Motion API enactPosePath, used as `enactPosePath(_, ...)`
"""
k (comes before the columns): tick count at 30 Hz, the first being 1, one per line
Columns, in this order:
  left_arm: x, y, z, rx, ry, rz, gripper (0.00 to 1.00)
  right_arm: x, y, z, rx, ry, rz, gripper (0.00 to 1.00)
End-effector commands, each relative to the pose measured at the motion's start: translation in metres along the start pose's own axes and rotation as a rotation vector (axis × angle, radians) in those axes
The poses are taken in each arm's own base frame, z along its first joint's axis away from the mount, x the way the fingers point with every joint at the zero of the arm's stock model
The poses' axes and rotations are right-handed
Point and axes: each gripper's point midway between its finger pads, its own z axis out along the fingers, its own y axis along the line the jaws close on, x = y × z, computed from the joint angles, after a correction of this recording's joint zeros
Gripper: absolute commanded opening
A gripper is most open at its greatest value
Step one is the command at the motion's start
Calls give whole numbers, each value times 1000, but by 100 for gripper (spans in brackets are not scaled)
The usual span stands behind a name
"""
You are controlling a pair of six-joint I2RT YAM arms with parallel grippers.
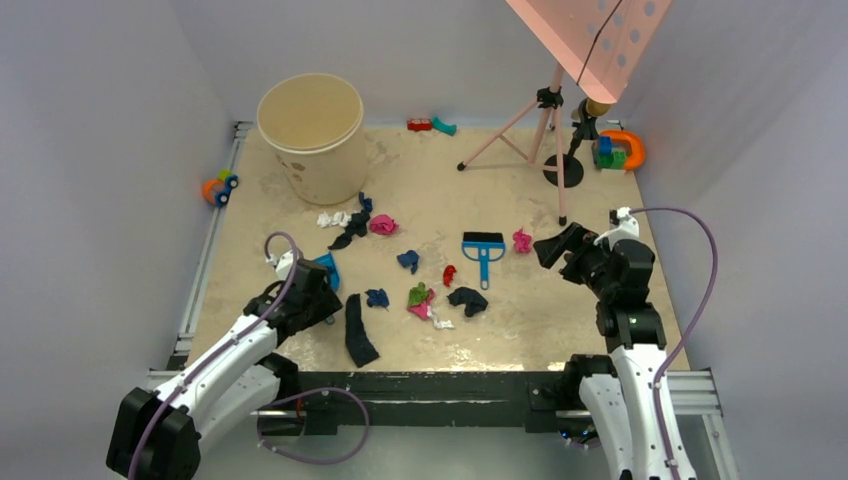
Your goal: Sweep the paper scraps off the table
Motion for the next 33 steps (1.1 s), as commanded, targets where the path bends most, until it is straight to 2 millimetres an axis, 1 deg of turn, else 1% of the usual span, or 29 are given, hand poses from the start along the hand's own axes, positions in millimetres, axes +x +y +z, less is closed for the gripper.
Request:
enactPosePath(1,-15,-16,8,50,-70,-23,60,5,16,7,-114,25,-41,91)
enactPosePath(3,-15,-17,11,42,-66,-17,59,8,20,10,-144,44,-43,92)
enactPosePath(5,-18,-21,12,44,-67,-5,53,6,21,15,-157,41,-56,98)
enactPosePath(7,-22,-26,14,54,-73,15,51,7,22,23,-146,38,-80,99)
enactPosePath(8,-24,-33,14,77,-75,33,48,7,24,27,-139,39,-97,99)
enactPosePath(9,-26,-41,15,103,-75,56,47,14,28,35,-134,63,-119,99)
enactPosePath(10,-30,-47,15,116,-76,75,46,12,30,39,-117,55,-138,99)
enactPosePath(11,-33,-50,15,113,-75,87,45,18,33,46,-101,76,-158,99)
enactPosePath(12,-35,-53,16,107,-72,99,45,30,36,54,-90,121,-179,99)
enactPosePath(15,-40,-63,15,110,-51,135,44,44,43,73,-48,183,-200,95)
enactPosePath(17,-39,-70,11,140,-34,155,48,54,47,82,-28,209,-213,92)
enactPosePath(19,-38,-72,5,169,-30,161,56,61,51,89,-7,217,-228,90)
enactPosePath(21,-39,-71,-4,196,-46,155,63,68,53,94,13,225,-242,87)
enactPosePath(24,-40,-68,-20,228,-70,141,69,80,49,104,47,256,-241,83)
enactPosePath(25,-41,-67,-25,235,-75,140,71,85,47,107,53,269,-242,78)
enactPosePath(27,-41,-64,-35,248,-78,139,72,95,43,113,73,290,-244,75)
enactPosePath(28,-41,-64,-39,260,-80,141,72,100,41,116,84,298,-247,72)
enactPosePath(33,-38,-68,-60,341,-83,142,73,126,33,128,170,335,-306,69)
